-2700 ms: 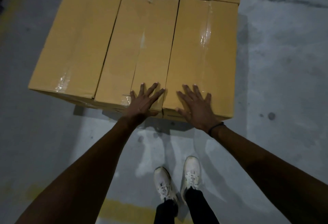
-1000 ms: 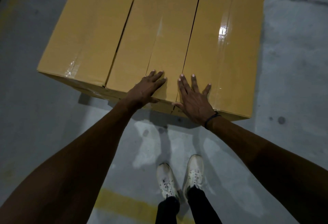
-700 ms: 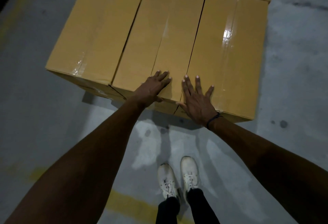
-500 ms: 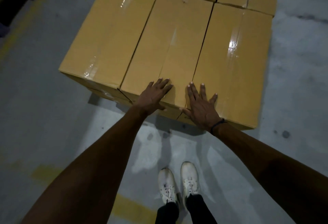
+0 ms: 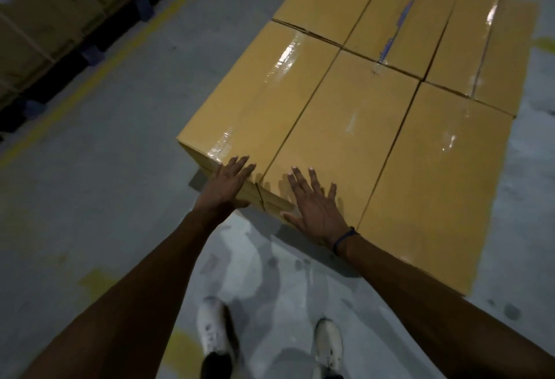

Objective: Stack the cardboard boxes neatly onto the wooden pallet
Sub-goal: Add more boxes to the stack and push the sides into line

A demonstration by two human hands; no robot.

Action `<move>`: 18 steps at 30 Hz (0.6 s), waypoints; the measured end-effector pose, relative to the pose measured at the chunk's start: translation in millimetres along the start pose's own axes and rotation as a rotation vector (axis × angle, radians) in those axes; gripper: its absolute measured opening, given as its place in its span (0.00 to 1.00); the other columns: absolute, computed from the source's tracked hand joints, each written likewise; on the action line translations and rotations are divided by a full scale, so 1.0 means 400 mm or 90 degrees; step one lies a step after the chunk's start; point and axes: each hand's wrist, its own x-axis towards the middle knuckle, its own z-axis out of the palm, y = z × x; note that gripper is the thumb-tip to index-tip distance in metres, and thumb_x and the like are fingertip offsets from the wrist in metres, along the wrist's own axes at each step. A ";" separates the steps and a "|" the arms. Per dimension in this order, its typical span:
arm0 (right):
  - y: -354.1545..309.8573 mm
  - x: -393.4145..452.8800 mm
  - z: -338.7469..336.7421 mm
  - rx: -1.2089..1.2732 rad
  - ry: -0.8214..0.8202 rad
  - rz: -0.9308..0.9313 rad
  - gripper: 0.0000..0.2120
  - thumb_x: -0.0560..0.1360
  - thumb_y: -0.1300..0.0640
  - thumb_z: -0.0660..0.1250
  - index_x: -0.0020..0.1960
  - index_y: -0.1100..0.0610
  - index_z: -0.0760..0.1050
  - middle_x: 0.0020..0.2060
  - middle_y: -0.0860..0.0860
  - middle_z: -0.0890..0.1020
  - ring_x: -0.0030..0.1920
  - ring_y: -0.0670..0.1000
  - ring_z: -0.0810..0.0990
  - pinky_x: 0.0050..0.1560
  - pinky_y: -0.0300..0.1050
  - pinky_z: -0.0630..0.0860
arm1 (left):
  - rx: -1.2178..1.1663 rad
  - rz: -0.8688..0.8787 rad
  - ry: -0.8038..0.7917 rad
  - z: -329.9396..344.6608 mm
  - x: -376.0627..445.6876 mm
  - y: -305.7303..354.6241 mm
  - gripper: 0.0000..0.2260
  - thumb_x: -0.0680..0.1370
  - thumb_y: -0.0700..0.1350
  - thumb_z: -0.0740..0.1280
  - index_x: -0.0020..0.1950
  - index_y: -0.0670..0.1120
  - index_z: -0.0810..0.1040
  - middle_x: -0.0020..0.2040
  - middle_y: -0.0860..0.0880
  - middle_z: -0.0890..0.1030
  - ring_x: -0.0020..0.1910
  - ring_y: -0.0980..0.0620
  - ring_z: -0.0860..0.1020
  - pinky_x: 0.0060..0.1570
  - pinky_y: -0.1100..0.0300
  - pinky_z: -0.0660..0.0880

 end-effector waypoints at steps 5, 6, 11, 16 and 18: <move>-0.131 0.150 -0.010 0.000 0.007 0.015 0.43 0.83 0.40 0.63 0.86 0.50 0.40 0.84 0.48 0.37 0.84 0.61 0.38 0.75 0.77 0.53 | 0.040 -0.031 0.006 -0.036 0.056 -0.137 0.42 0.80 0.51 0.73 0.86 0.52 0.49 0.86 0.47 0.42 0.85 0.42 0.43 0.80 0.39 0.48; -0.157 0.194 -0.005 -0.002 0.011 0.033 0.43 0.83 0.41 0.64 0.86 0.49 0.40 0.85 0.49 0.37 0.84 0.62 0.39 0.75 0.76 0.53 | 0.047 -0.031 0.009 -0.038 0.080 -0.179 0.43 0.80 0.51 0.73 0.86 0.53 0.49 0.86 0.47 0.42 0.84 0.41 0.42 0.80 0.37 0.48; -0.177 0.303 0.023 0.024 -0.036 0.133 0.41 0.84 0.46 0.65 0.86 0.52 0.42 0.85 0.56 0.40 0.84 0.66 0.45 0.77 0.71 0.58 | 0.072 0.014 -0.069 -0.020 0.143 -0.266 0.41 0.81 0.47 0.72 0.85 0.57 0.50 0.86 0.44 0.44 0.83 0.33 0.45 0.76 0.28 0.49; -0.196 0.323 0.043 -0.017 -0.074 0.175 0.38 0.86 0.49 0.62 0.86 0.56 0.43 0.84 0.60 0.41 0.83 0.66 0.44 0.78 0.70 0.57 | 0.088 0.061 -0.083 -0.028 0.142 -0.298 0.39 0.81 0.32 0.63 0.85 0.58 0.51 0.86 0.44 0.47 0.83 0.35 0.50 0.76 0.29 0.53; -0.206 0.324 0.034 -0.009 -0.087 0.183 0.38 0.86 0.51 0.63 0.86 0.57 0.43 0.84 0.60 0.40 0.83 0.66 0.42 0.79 0.71 0.55 | 0.121 0.078 -0.109 -0.047 0.146 -0.293 0.39 0.81 0.33 0.64 0.85 0.57 0.51 0.86 0.42 0.48 0.82 0.34 0.53 0.76 0.30 0.55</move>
